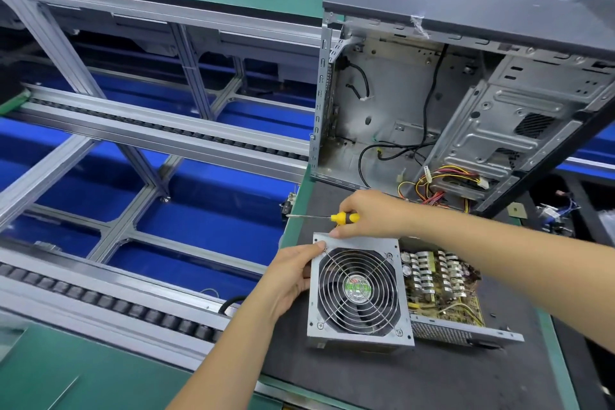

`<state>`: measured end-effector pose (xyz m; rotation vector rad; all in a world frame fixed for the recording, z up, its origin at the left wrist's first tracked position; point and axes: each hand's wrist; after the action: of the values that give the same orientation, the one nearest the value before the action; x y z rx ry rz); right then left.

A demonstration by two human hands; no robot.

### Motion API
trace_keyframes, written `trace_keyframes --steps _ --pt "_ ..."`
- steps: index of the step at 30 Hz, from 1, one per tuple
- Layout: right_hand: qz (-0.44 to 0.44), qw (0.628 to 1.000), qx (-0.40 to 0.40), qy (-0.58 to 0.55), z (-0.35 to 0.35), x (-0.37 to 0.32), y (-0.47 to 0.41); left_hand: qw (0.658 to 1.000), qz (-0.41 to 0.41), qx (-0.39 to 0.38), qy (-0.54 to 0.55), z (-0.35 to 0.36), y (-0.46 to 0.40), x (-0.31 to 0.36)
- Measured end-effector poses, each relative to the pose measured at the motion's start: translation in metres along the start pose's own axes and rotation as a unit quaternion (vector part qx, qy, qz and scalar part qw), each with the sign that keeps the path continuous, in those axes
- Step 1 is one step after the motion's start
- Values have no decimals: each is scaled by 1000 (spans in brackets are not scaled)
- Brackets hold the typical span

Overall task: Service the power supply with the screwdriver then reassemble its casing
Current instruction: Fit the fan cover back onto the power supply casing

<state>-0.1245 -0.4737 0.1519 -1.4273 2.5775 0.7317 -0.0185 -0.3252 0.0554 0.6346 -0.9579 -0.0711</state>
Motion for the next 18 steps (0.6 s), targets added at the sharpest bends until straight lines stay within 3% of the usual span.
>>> trace_keyframes --steps 8,18 --pt "-52 970 -41 235 -44 -16 23 1000 10 -4 28 3 4 -5" --pt "-50 941 -14 333 -39 -27 27 1000 18 -3 12 5 8 -6"
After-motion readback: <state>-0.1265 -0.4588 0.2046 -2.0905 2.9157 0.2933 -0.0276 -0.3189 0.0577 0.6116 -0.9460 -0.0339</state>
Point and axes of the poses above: each hand's wrist, its own y-axis away from the middle knuckle, its own z-axis out of the palm, x = y × z, and after that the axes turned 3 degrees about z, right-handed
